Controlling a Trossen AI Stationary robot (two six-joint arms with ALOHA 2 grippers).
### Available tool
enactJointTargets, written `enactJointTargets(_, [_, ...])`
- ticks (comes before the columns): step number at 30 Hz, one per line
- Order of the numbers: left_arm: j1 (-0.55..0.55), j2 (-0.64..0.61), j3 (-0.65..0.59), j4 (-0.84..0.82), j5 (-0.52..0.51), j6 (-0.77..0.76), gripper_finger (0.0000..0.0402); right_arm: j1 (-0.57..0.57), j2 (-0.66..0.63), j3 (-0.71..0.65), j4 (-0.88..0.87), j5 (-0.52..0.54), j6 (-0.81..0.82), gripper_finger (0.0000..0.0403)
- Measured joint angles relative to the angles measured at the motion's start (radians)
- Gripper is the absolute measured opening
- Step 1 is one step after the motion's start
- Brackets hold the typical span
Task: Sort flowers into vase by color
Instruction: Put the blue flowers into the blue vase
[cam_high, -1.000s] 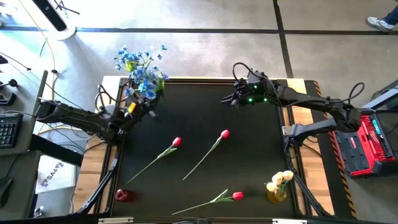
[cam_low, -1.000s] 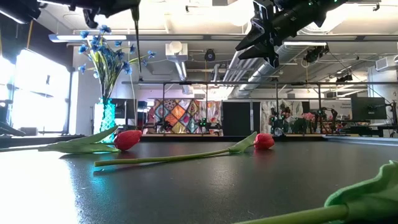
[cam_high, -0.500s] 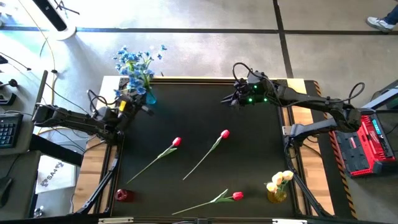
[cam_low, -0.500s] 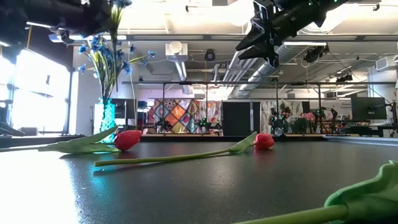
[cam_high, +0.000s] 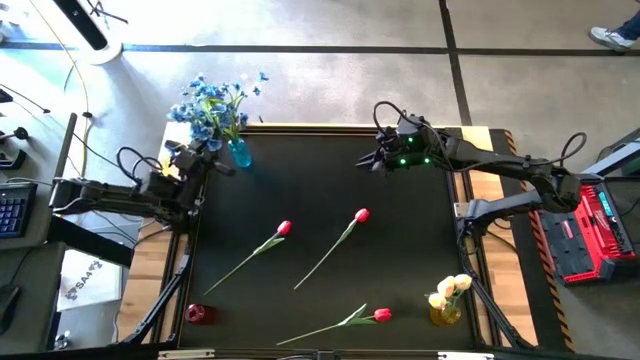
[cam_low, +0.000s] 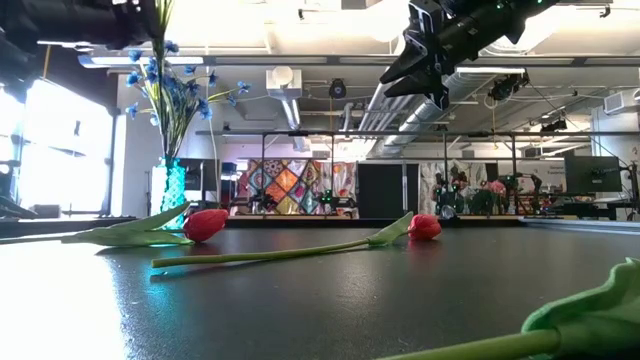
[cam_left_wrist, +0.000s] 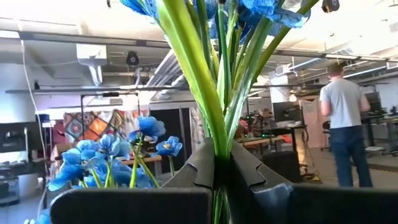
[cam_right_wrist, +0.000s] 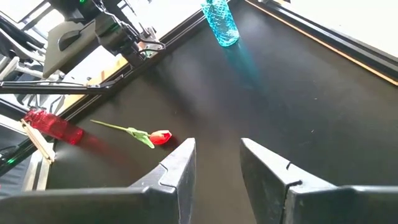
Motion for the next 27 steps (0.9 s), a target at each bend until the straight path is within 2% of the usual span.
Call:
enactJointTargets(6, [0.093, 0.009, 0.000, -0.100, 0.043, -0.083, 0.0000, 0.000, 0.000, 0.000, 0.000, -0.003, -0.001, 0.0114])
enactJointTargets(10, [0.174, 0.029, 0.000, -0.107, 0.111, -0.148, 0.0000, 0.000, 0.000, 0.000, 0.000, -0.014, -0.004, 0.0114])
enactJointTargets(20, [0.309, 0.121, 0.000, -0.116, 0.193, -0.283, 0.0000, 0.000, 0.000, 0.000, -0.014, -0.056, -0.028, 0.0114])
enactJointTargets(24, [0.329, 0.163, 0.000, -0.126, 0.190, -0.330, 0.0000, 0.000, 0.000, 0.000, -0.033, -0.057, -0.046, 0.0114])
enactJointTargets(27, [0.334, 0.184, 0.000, -0.149, 0.147, -0.381, 0.0000, 0.000, 0.000, 0.000, -0.047, -0.057, -0.051, 0.0114])
